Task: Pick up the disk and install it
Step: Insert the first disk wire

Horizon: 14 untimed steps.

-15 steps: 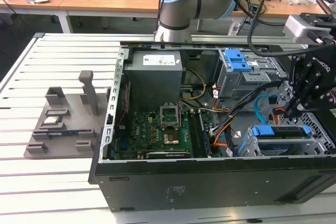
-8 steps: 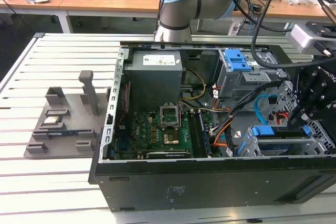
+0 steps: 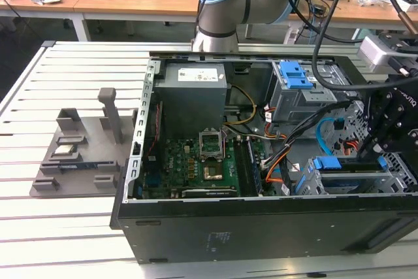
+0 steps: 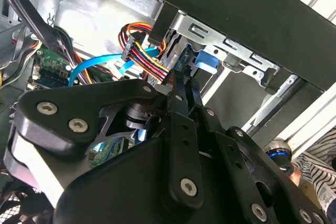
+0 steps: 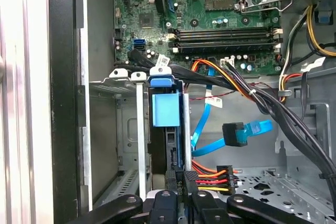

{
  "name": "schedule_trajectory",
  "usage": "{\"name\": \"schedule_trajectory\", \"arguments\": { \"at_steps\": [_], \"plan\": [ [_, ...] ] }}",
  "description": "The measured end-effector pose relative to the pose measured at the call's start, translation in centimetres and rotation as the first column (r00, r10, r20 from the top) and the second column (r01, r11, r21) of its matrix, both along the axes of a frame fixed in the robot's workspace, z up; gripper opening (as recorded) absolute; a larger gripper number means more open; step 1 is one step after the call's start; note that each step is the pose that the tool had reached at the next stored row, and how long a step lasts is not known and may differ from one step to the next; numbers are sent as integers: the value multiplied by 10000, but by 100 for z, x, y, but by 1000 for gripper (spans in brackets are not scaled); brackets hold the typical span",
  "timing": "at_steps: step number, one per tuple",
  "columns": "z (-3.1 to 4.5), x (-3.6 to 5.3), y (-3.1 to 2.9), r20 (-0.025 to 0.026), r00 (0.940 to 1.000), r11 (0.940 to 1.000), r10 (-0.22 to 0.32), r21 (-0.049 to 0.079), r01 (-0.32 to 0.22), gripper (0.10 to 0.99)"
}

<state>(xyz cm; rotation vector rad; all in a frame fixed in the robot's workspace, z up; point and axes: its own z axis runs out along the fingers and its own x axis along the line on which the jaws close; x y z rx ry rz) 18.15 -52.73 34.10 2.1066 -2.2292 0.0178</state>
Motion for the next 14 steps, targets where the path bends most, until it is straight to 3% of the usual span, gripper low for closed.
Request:
{"name": "schedule_trajectory", "arguments": {
  "at_steps": [14],
  "plan": [
    [-45,9,-13,0,10000,10000,2,-3,-2,169]
  ]
}}
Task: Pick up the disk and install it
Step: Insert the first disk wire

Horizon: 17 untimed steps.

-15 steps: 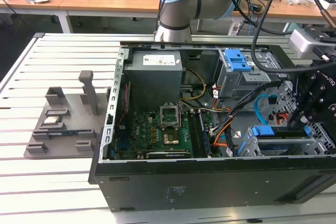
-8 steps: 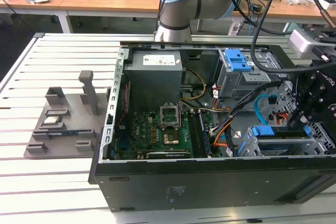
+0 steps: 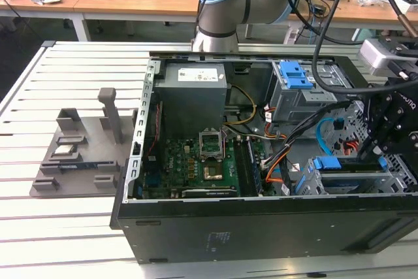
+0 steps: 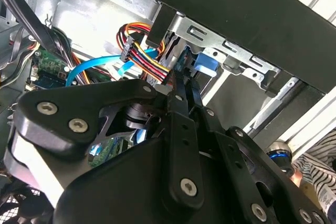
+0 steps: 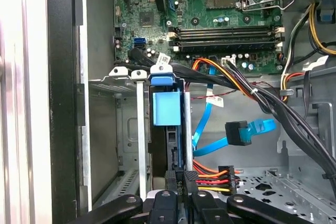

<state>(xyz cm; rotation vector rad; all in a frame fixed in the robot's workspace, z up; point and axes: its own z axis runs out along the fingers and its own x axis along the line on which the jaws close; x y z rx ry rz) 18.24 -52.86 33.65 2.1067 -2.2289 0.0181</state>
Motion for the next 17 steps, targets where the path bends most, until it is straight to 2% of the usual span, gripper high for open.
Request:
{"name": "schedule_trajectory", "arguments": {
  "at_steps": [5,6,7,9,12,14,15,17],
  "plan": [
    [-16,-1,-1,-2,10000,10000,-2,13,2,169],
    [-17,-1,-1,-1,10000,10000,-2,12,2,180],
    [-16,-1,-1,-1,10000,10000,-1,9,1,243],
    [-5,-1,-2,0,10000,10000,-2,1,2,243],
    [84,-1,13,0,10000,10000,-2,-16,2,243],
    [177,-1,47,1,10000,10000,-2,-61,2,231],
    [192,-1,52,0,10000,10000,-1,-61,1,106],
    [211,-1,55,1,10000,10000,-1,-69,1,106]
  ]
}}
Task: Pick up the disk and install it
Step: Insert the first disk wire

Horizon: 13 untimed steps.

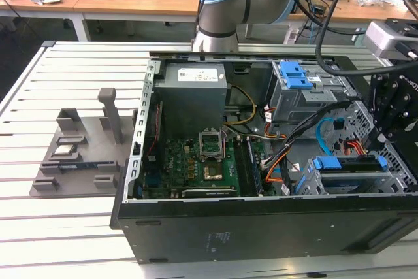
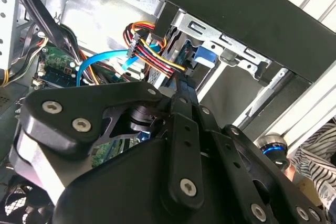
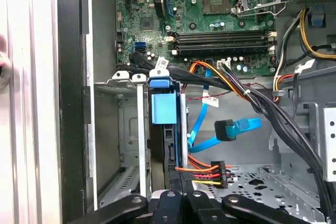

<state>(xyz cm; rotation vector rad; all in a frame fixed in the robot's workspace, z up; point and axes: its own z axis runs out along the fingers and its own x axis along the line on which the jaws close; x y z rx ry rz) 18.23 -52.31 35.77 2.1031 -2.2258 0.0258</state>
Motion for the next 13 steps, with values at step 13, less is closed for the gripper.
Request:
{"name": "schedule_trajectory", "arguments": {
  "at_steps": [13],
  "plan": [
    [119,0,2,0,10000,10000,1,0,-1,106]
  ]
}}
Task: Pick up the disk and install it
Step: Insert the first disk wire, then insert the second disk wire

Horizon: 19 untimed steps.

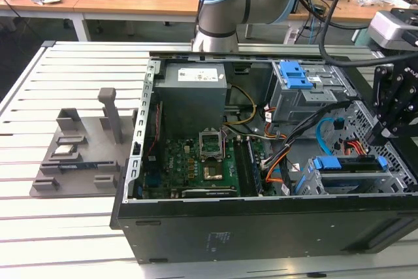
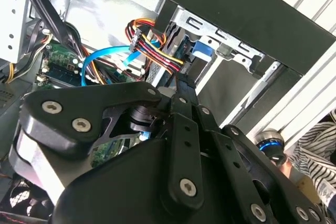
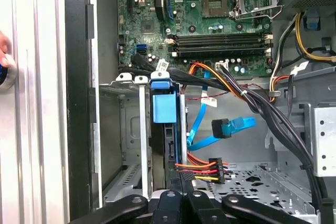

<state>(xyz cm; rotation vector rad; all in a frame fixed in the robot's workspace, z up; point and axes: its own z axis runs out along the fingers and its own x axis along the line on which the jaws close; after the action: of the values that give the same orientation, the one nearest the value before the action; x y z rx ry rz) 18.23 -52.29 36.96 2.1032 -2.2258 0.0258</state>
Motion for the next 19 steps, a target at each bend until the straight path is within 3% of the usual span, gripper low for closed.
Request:
{"name": "schedule_trajectory", "arguments": {
  "at_steps": [6,19],
  "plan": [
    [207,0,0,0,10000,10000,-1,2,1,106],
    [224,-4,1,0,10000,10000,0,-2,0,106]
  ]
}}
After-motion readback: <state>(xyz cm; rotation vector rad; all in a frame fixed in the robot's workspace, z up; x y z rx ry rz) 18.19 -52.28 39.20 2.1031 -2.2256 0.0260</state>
